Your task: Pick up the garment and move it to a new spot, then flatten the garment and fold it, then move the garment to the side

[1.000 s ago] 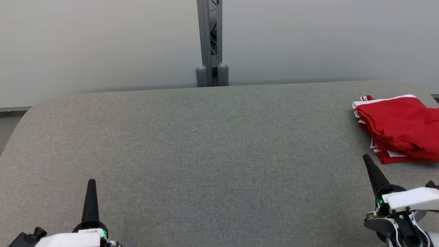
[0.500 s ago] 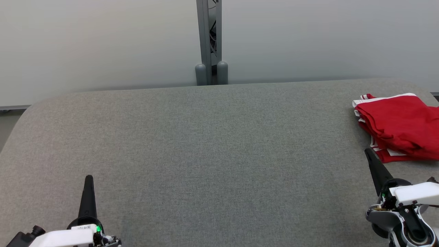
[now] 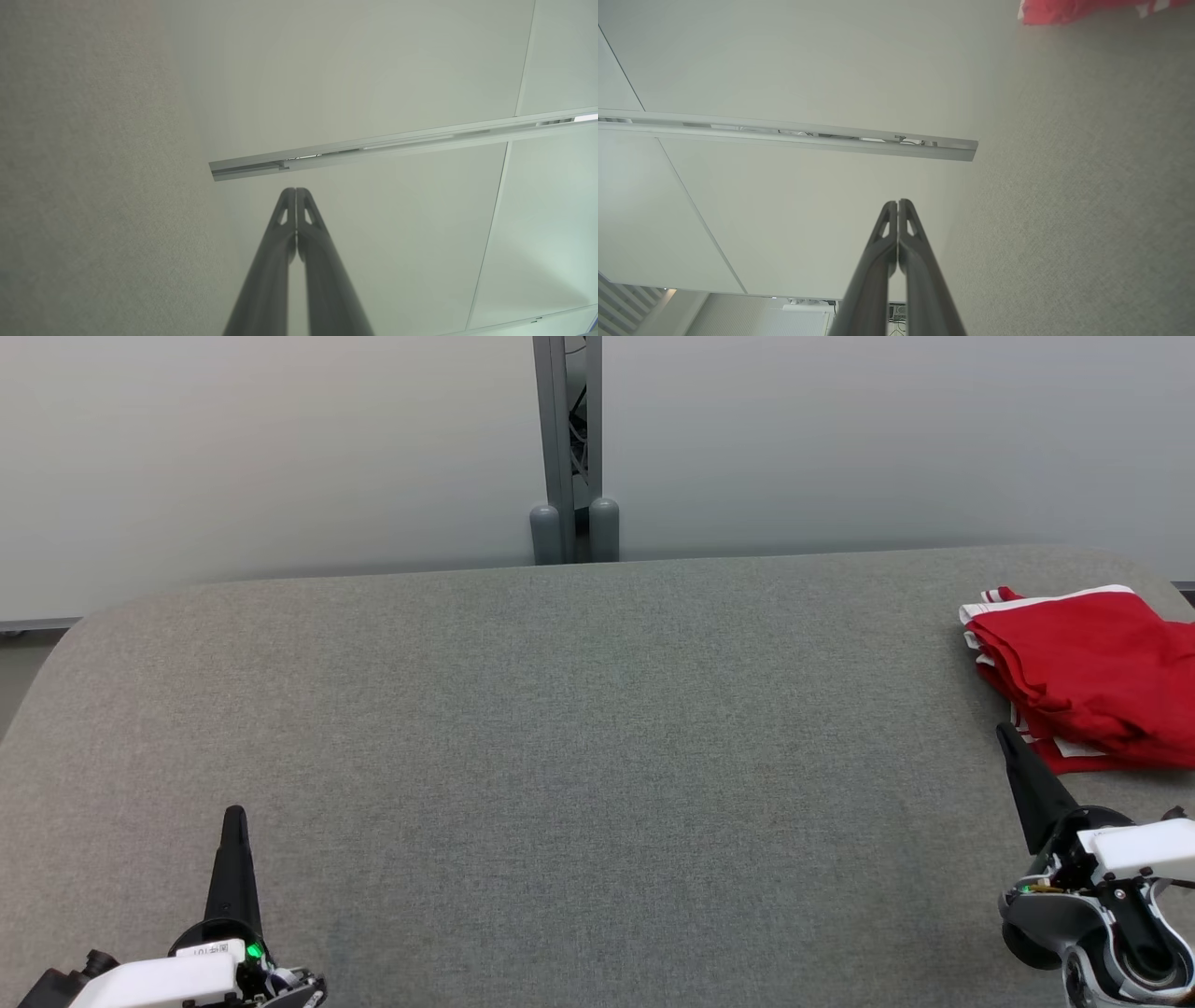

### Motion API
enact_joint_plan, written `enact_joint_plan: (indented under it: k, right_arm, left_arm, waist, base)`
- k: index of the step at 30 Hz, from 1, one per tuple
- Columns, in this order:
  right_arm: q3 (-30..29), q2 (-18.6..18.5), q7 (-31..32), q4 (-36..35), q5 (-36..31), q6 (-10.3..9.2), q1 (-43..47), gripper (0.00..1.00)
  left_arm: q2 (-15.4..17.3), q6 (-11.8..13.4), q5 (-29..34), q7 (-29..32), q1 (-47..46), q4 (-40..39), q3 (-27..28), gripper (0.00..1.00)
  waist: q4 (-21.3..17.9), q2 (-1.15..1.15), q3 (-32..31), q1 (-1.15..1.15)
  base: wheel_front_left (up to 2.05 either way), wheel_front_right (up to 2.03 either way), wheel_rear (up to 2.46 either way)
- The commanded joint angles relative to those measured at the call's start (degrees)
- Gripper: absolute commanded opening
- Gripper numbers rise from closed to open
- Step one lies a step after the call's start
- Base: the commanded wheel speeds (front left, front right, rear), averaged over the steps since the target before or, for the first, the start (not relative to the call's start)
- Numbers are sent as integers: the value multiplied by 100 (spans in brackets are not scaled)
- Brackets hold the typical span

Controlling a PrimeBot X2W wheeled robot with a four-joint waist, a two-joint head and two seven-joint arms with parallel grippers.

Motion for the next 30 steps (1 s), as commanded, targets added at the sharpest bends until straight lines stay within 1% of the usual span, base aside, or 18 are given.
enact_joint_plan:
  k: [1, 10, 30]
  right_arm:
    - [-44, -29, 73, 19, 140, 0, -89, 0]
    - [-112, -24, 216, 75, 452, 1, -177, 0]
    - [-143, 2, 235, 70, 392, 0, -169, 0]
  left_arm:
    - [39, -50, -128, 31, -134, -32, 35, 0]
    - [41, -67, -467, 67, -165, -37, 51, 0]
    - [40, -62, -450, 67, -147, -34, 49, 0]
  waist:
    - [-1, 0, 5, 0]
    - [-8, 0, 32, 0]
    - [-8, 0, 32, 0]
  base:
    - [0, 0, 0]
    - [0, 0, 0]
    - [0, 0, 0]
